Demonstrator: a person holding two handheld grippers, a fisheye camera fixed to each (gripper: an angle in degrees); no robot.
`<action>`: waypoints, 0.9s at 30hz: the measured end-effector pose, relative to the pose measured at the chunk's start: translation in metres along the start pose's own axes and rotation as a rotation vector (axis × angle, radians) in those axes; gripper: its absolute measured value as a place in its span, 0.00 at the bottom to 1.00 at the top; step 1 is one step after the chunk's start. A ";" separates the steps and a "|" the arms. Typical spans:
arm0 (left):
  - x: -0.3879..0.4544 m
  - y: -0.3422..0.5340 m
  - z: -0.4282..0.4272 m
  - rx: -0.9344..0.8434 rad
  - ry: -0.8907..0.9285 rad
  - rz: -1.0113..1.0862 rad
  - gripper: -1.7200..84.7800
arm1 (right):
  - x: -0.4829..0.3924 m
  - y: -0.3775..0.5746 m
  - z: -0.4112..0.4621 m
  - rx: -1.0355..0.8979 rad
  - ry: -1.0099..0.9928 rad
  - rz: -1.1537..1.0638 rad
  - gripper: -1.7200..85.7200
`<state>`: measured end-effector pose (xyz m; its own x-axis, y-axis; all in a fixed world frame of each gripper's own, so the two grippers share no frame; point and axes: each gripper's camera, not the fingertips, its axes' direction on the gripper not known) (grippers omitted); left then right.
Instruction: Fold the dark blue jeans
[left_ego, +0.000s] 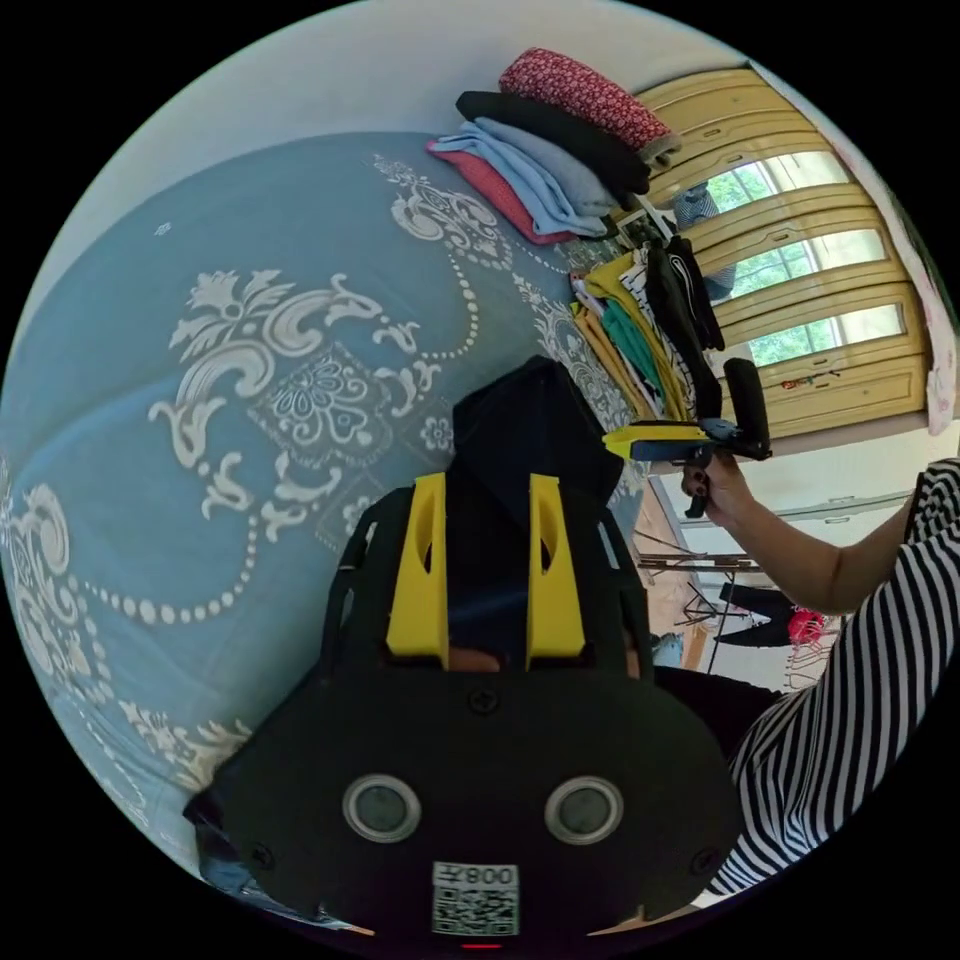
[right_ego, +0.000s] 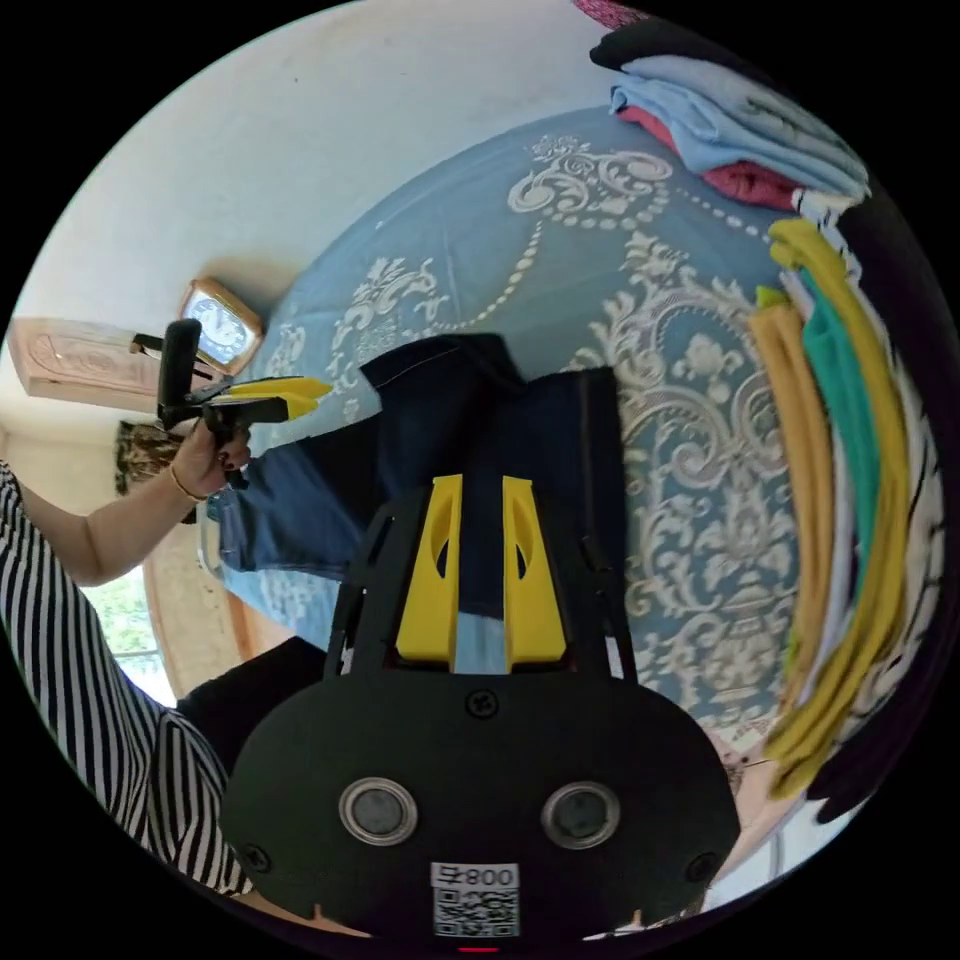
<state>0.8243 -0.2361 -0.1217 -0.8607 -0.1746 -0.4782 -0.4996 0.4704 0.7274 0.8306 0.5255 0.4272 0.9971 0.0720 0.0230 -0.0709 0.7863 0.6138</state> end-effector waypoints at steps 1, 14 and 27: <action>-0.012 -0.009 0.010 -0.006 -0.021 0.019 0.16 | 0.006 -0.010 -0.004 0.011 0.065 -0.034 0.10; -0.131 -0.018 0.073 -0.058 -0.074 0.087 0.07 | 0.014 -0.070 0.020 -0.067 0.317 -0.402 0.06; -0.145 0.005 0.098 -0.010 0.388 0.308 0.06 | 0.047 -0.081 -0.046 -0.064 0.317 -0.593 0.03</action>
<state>0.9560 -0.1237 -0.0972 -0.9404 -0.3392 -0.0233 -0.2160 0.5429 0.8115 0.8820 0.4937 0.3422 0.8127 -0.2139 -0.5420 0.4747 0.7826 0.4028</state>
